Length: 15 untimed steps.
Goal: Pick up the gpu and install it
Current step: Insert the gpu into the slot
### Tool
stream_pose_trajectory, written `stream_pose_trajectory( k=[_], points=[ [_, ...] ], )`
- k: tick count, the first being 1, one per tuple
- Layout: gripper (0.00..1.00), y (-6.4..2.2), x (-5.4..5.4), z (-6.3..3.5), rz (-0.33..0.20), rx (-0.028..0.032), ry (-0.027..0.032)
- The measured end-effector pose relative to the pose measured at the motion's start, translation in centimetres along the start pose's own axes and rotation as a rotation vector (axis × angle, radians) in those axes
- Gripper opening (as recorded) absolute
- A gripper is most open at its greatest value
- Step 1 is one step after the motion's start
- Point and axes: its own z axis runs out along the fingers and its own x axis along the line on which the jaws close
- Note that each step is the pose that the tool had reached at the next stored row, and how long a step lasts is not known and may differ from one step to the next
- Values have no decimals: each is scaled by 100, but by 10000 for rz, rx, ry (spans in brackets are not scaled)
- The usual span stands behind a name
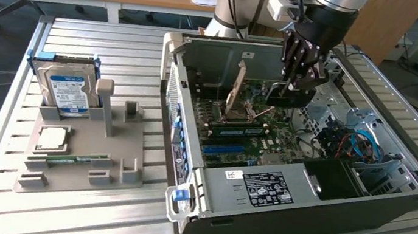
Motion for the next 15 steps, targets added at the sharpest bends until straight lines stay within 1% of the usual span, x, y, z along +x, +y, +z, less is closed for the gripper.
stream_pose_trajectory(
  k=[15],
  points=[
    [27,24,1,0,3,0,0]
  ],
)
